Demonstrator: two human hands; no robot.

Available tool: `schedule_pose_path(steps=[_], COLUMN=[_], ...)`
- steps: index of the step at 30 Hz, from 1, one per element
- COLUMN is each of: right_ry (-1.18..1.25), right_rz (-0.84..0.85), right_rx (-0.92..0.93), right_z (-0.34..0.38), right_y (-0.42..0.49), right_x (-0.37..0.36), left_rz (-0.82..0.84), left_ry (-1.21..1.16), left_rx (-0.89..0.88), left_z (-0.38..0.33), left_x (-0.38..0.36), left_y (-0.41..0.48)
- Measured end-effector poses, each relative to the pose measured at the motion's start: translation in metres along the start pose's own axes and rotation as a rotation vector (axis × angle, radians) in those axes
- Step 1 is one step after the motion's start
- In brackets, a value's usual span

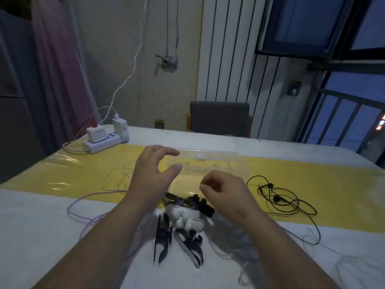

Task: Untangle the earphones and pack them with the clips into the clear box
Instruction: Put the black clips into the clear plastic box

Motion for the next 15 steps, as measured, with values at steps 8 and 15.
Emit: schedule_pose_path(steps=[8, 15], right_ry=[-0.245, -0.366], right_rz=[0.281, 0.352], right_rx=[-0.091, -0.116], right_z=[-0.004, -0.012], right_y=[-0.005, -0.007], right_x=[-0.024, -0.029], left_rz=[0.104, 0.169], left_ry=[-0.131, -0.003], left_rx=[0.303, 0.322], left_z=[0.023, 0.031], left_x=[0.001, -0.004], left_y=[0.004, 0.003])
Point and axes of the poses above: each hand's wrist, its own y-axis towards the middle knuckle, its own x-axis out of the back of the hand, z = x × y, the point moved 8 cm from there along y, towards the middle knuckle, and after that the axes turned 9 degrees about x, right-handed, at the moved point
